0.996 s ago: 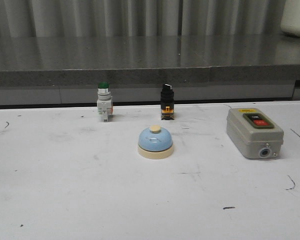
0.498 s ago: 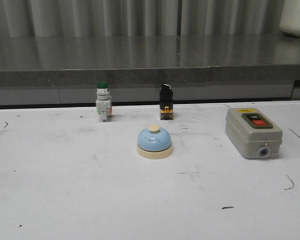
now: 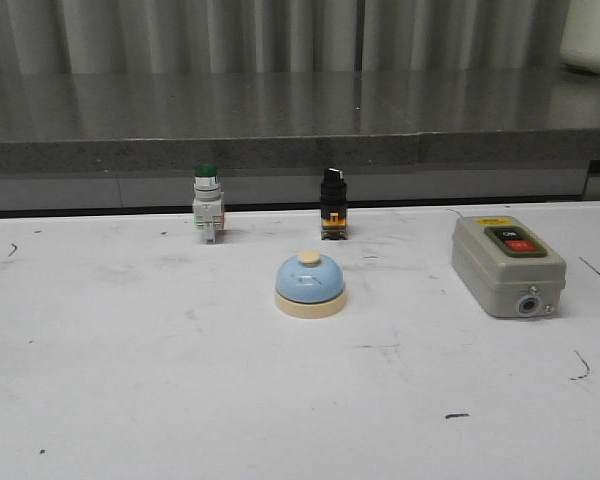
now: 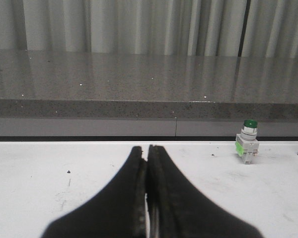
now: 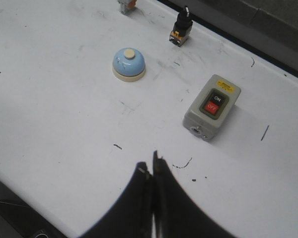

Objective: Place and press bell with both arms

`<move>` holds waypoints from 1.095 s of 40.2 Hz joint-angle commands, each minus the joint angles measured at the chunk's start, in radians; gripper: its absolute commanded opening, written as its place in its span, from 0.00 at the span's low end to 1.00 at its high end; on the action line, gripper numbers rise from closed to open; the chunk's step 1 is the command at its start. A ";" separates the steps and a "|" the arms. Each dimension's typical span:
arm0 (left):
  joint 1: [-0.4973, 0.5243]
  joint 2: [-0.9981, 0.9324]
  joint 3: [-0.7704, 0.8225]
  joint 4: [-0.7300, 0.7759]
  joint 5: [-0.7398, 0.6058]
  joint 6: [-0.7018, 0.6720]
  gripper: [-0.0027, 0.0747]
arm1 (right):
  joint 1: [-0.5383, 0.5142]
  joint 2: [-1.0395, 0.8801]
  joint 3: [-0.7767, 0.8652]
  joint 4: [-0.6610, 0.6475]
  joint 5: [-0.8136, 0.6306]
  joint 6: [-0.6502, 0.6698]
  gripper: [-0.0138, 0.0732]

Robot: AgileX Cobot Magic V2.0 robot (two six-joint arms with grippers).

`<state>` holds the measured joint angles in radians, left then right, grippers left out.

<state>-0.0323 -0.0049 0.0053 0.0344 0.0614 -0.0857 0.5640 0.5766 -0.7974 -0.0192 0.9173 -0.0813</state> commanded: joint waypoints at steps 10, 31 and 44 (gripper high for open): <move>0.019 -0.018 0.024 0.003 -0.091 -0.002 0.01 | -0.005 0.002 -0.023 -0.007 -0.057 0.000 0.08; 0.019 -0.018 0.024 0.003 -0.091 -0.002 0.01 | -0.005 0.002 -0.023 -0.007 -0.057 0.000 0.08; 0.019 -0.018 0.024 0.003 -0.091 -0.002 0.01 | -0.005 0.002 -0.023 -0.007 -0.057 0.000 0.08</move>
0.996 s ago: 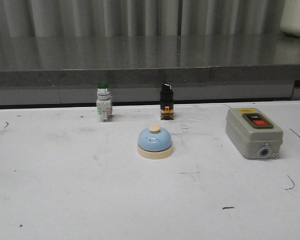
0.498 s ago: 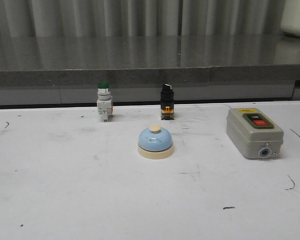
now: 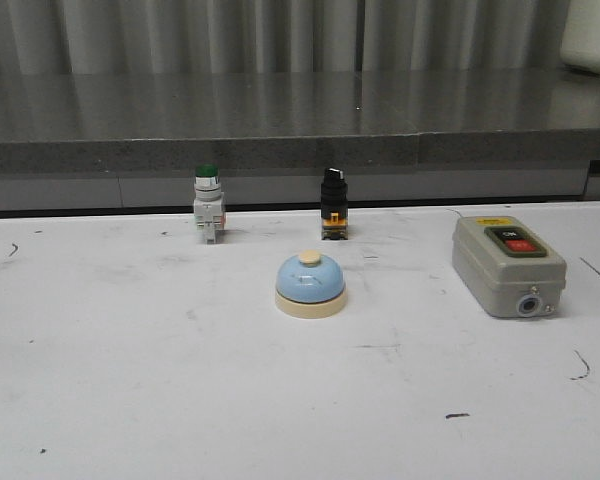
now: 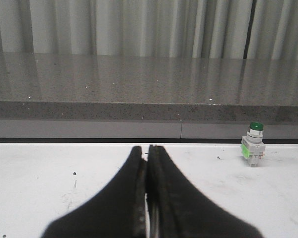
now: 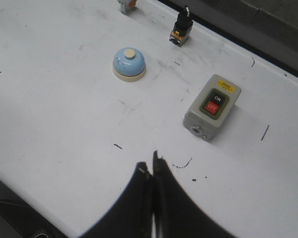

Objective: Place and press bell with both arms

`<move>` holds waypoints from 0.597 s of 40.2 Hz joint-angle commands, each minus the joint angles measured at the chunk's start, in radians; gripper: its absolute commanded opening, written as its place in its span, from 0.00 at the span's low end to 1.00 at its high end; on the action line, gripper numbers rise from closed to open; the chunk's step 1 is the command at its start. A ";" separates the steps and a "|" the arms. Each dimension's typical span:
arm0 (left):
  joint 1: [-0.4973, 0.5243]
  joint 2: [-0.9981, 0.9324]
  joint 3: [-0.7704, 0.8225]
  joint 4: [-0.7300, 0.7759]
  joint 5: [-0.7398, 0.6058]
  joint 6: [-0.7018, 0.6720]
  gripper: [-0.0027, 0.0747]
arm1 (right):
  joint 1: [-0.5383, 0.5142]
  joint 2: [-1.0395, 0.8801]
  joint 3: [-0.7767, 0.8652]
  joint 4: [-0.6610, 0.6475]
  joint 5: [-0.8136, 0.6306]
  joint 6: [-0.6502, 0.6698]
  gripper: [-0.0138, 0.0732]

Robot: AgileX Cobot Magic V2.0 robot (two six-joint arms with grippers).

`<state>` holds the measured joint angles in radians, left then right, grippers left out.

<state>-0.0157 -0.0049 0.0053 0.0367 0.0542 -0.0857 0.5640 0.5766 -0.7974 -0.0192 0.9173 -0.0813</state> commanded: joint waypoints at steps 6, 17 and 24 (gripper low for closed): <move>0.003 -0.018 0.024 0.000 -0.083 -0.002 0.01 | -0.017 -0.021 -0.001 -0.016 -0.072 -0.003 0.08; 0.003 -0.018 0.024 0.000 -0.083 -0.002 0.01 | -0.306 -0.275 0.360 -0.021 -0.552 -0.008 0.08; 0.003 -0.018 0.024 0.000 -0.083 -0.002 0.01 | -0.419 -0.475 0.597 -0.020 -0.783 -0.008 0.08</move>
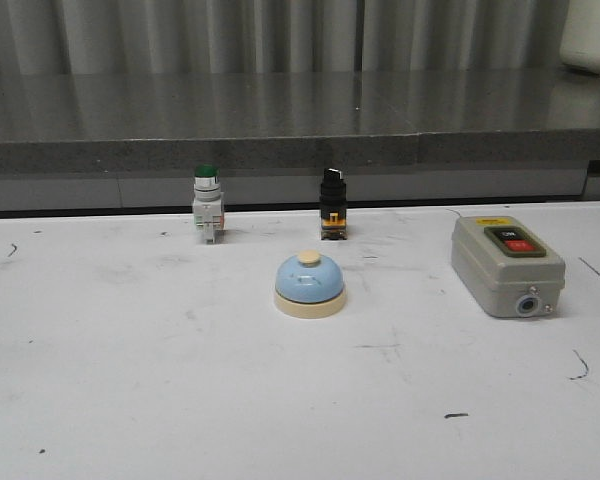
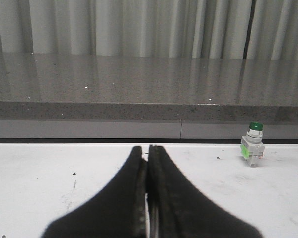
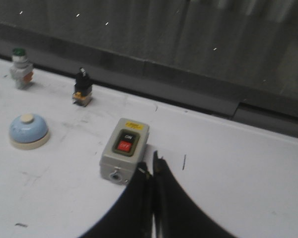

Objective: Place and press bell with both arms

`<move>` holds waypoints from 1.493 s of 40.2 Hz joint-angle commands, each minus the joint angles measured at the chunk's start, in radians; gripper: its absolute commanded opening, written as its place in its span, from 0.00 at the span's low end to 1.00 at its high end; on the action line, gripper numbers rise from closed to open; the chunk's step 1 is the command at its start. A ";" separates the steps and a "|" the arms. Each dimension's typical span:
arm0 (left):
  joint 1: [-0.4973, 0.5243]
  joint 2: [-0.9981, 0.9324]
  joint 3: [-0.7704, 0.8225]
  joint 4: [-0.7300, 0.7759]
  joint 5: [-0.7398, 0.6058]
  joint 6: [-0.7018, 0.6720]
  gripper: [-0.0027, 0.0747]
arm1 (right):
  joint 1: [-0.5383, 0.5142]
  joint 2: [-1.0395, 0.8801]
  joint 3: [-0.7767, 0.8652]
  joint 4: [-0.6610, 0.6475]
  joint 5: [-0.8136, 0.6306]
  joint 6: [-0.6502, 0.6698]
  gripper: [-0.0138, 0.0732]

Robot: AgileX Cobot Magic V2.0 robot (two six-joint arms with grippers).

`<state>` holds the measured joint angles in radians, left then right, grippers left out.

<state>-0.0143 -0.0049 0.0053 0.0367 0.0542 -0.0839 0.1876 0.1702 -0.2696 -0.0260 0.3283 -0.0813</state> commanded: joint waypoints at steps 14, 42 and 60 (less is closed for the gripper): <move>0.001 -0.016 0.024 0.000 -0.083 -0.004 0.01 | -0.138 -0.198 0.290 -0.013 -0.432 -0.008 0.08; 0.001 -0.016 0.024 0.000 -0.083 -0.004 0.01 | -0.144 -0.197 0.291 0.009 -0.404 0.135 0.08; 0.001 -0.016 0.024 0.000 -0.083 -0.004 0.01 | -0.144 -0.197 0.291 0.055 -0.376 0.142 0.08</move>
